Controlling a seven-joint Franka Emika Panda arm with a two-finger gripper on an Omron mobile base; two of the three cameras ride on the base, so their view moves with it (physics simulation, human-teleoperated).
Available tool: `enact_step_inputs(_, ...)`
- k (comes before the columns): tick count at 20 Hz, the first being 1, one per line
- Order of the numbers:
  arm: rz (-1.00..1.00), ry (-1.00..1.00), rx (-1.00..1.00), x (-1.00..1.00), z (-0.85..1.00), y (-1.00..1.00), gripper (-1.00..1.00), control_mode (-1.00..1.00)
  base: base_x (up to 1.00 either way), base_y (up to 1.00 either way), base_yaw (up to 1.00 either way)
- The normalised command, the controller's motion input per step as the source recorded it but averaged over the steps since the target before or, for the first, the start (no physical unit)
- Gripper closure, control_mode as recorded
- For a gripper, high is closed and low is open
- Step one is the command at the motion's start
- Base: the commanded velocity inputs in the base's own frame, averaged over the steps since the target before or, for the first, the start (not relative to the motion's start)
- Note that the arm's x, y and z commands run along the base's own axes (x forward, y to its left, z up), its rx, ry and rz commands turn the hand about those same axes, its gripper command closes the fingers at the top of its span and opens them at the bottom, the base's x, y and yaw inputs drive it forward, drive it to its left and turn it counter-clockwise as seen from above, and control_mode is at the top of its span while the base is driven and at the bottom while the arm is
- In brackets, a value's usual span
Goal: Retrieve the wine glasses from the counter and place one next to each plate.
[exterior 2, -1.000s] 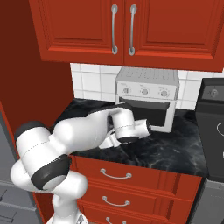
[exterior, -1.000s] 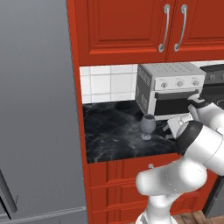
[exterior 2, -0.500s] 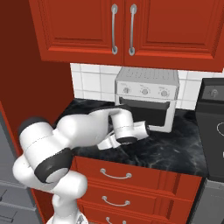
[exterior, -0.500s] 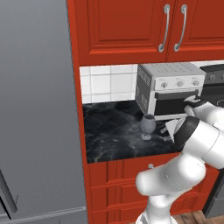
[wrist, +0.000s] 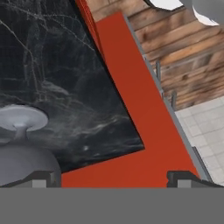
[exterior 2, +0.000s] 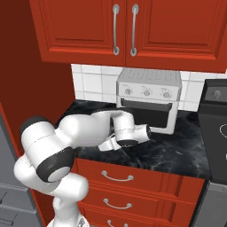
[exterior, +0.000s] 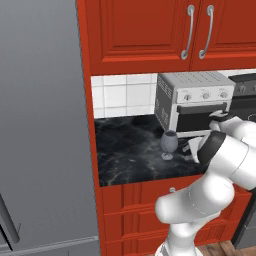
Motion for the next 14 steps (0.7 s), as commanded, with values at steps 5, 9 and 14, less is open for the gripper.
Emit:
enact_step_inputs(5,-0.03,-0.07,0.00,0.04,-0.03,0.09,-1.00,-1.00,0.00,0.00,0.00)
enact_step_inputs(9,-0.04,-0.03,0.00,0.19,-0.07,0.19,-1.00,-1.00,0.00,0.00,0.00)
enact_step_inputs(14,0.00,0.00,0.00,0.09,-0.12,0.08,-1.00,-1.00,0.00,0.00,0.00)
